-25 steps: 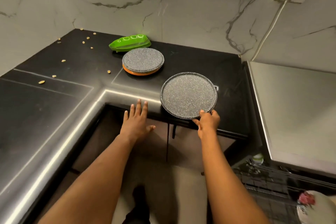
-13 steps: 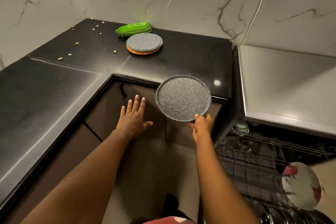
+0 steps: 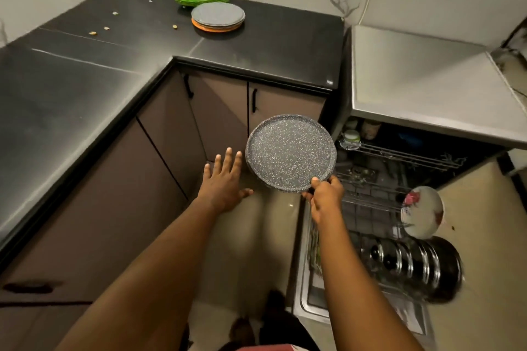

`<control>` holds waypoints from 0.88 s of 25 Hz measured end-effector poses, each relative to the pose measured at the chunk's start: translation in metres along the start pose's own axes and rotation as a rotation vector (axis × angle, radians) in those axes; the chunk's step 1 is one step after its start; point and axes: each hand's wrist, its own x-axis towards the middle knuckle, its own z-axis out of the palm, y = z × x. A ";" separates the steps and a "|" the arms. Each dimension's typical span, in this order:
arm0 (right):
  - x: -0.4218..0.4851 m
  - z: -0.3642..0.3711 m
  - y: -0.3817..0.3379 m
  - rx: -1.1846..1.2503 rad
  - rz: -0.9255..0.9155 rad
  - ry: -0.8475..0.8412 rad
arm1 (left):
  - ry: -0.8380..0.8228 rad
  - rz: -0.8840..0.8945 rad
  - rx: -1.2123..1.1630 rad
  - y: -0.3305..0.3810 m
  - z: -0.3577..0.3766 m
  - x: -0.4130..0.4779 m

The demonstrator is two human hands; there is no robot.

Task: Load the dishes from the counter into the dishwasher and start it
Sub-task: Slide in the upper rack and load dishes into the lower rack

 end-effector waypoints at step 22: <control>-0.009 -0.341 0.007 -0.166 0.129 0.093 | -0.224 0.052 -0.051 0.251 0.175 -0.155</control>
